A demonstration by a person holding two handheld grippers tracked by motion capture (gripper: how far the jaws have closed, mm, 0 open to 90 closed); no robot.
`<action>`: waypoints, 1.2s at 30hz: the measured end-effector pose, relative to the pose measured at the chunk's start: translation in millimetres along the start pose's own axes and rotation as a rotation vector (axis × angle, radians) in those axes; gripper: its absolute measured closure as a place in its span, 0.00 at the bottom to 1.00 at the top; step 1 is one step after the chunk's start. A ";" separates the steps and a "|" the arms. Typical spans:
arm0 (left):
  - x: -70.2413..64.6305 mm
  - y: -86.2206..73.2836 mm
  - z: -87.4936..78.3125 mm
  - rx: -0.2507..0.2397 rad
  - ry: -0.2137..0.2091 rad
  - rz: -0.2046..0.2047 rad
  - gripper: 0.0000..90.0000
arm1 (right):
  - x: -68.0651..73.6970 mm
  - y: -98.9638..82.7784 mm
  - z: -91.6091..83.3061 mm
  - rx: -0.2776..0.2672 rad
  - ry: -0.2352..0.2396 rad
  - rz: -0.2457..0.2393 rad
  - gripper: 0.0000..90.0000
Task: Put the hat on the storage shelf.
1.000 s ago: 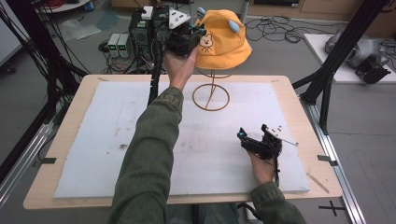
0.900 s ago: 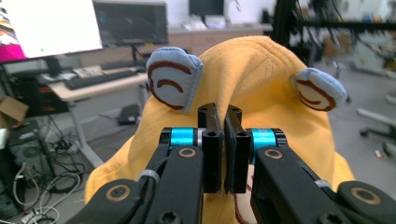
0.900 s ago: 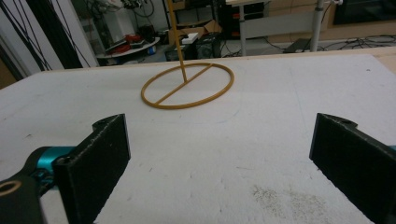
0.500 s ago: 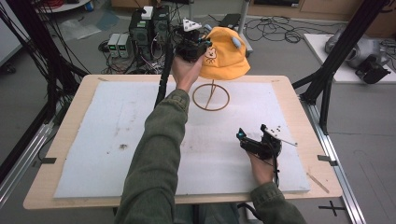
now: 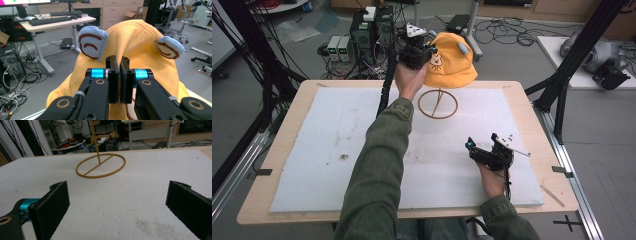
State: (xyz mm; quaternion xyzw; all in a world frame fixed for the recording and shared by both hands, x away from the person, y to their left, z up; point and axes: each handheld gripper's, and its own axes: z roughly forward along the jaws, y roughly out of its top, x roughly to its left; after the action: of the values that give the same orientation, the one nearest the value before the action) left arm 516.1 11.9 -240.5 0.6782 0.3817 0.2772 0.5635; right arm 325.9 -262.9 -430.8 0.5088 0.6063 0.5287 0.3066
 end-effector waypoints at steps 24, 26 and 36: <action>13.2 17.8 -76.6 -0.163 0.167 0.029 0.30 | 0.4 0.9 -0.1 -0.008 0.002 -0.002 0.05; 16.6 17.9 -95.3 -0.194 0.218 0.046 0.30 | 1.0 1.3 -0.5 -0.010 0.000 -0.005 0.05; 31.3 -14.3 -189.5 -0.346 0.494 0.097 0.28 | 4.6 5.0 -4.0 -0.031 -0.001 -0.017 0.05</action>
State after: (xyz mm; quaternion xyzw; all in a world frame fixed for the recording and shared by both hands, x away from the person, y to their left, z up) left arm 377.7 143.6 -216.2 0.5017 0.4216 0.5212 0.5467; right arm 322.4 -260.3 -424.3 0.4992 0.6022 0.5351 0.3190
